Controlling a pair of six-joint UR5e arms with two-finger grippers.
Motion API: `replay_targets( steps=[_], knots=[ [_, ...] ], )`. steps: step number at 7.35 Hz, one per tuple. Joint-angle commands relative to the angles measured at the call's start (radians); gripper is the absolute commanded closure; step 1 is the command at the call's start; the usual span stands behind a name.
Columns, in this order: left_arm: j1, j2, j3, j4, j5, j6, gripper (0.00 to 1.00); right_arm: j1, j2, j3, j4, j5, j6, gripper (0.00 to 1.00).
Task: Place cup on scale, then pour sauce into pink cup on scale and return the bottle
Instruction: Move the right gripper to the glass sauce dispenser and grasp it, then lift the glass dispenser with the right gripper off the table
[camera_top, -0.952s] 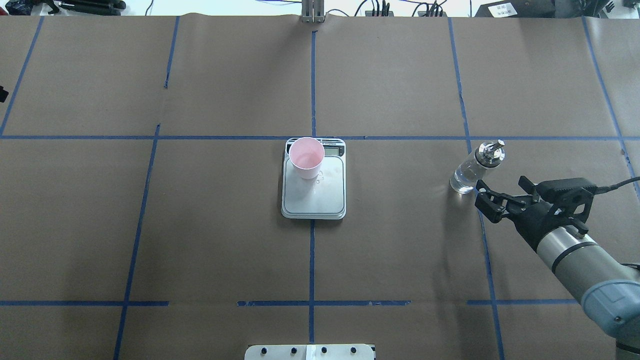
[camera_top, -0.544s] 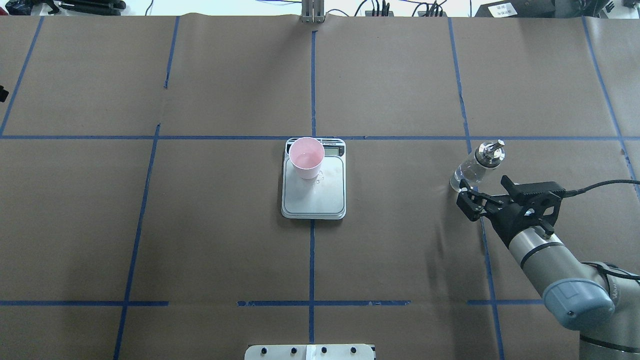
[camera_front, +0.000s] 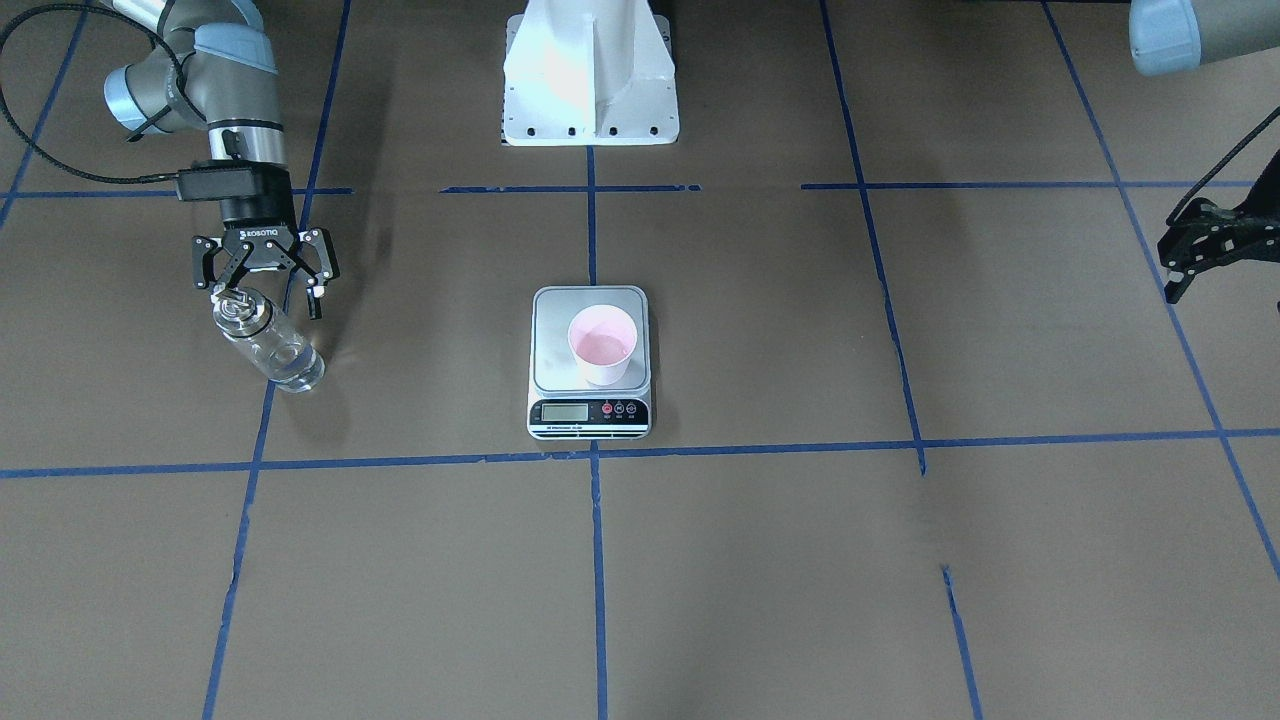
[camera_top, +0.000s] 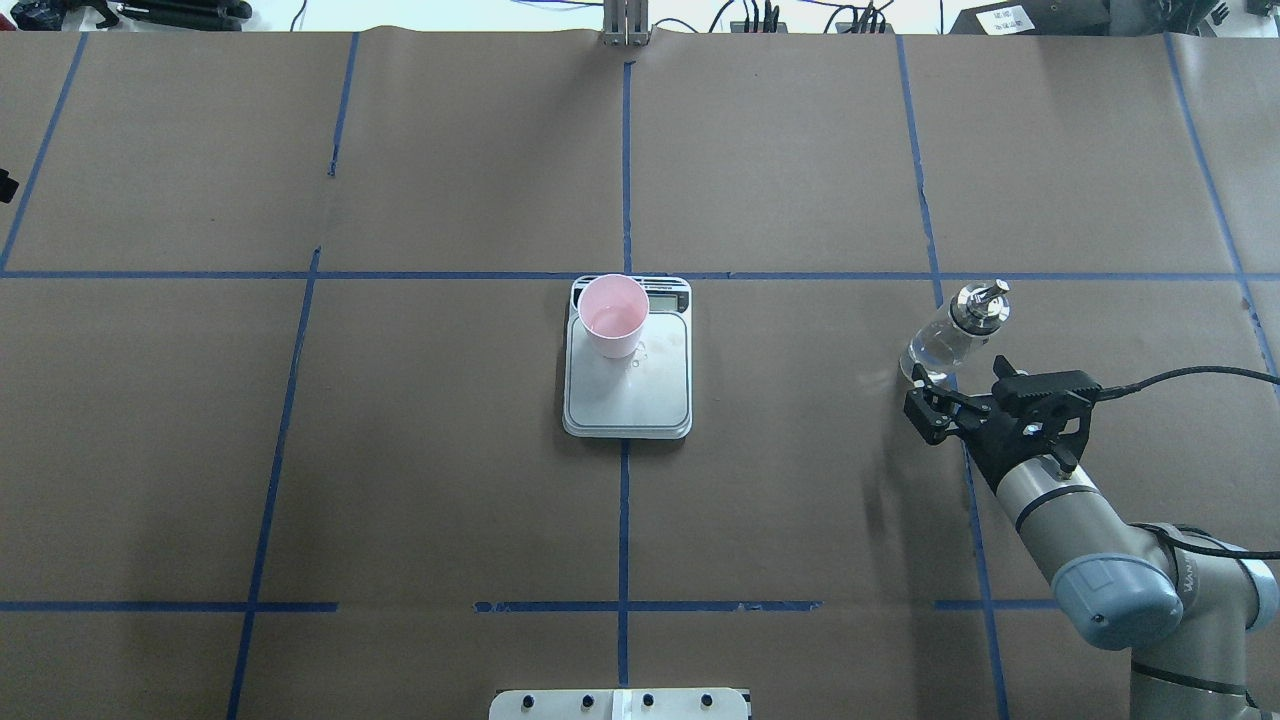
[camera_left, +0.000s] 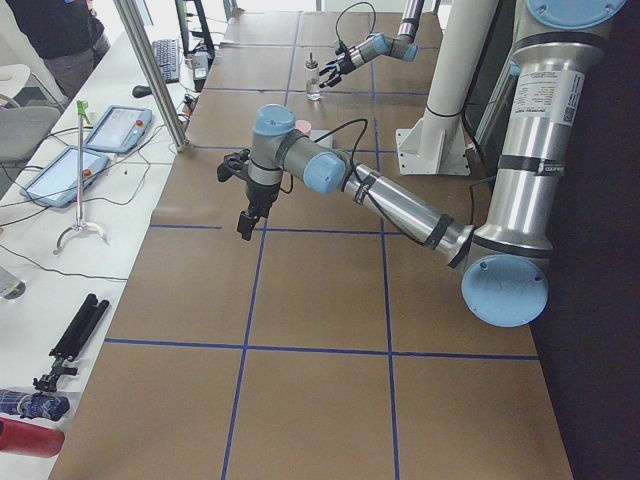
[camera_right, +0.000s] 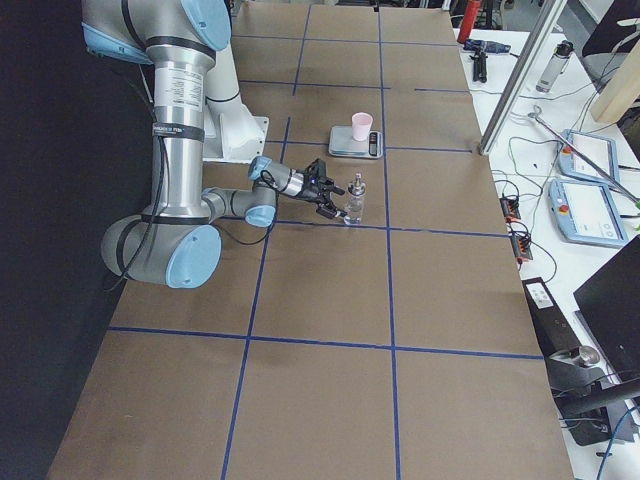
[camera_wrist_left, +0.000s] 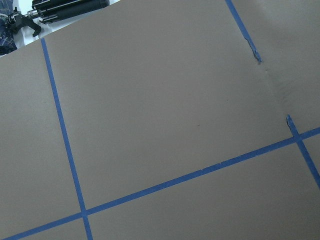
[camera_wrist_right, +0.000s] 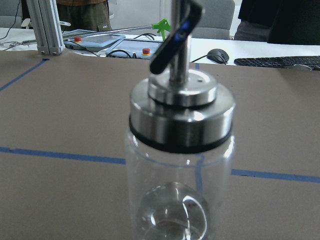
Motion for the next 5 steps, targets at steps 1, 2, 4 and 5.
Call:
replay_targets(
  steps=[1, 2, 4, 5],
  knots=[
    [0.000, -0.002, 0.001, 0.000, 0.000, 0.000, 0.00, 0.004, 0.015, -0.027, 0.000, -0.016, 0.000, 0.00],
    [0.000, -0.002, 0.001, 0.000, 0.000, 0.001, 0.00, 0.010, 0.017, -0.034, 0.000, -0.016, 0.000, 0.00],
    [0.000, 0.000, -0.004, 0.000, 0.000, 0.000, 0.00, 0.029, 0.017, -0.049, 0.000, -0.017, 0.000, 0.00],
    [0.000, 0.001, -0.004, 0.000, 0.000, 0.000, 0.00, 0.036, 0.017, -0.052, 0.000, -0.016, 0.000, 0.00]
  ],
)
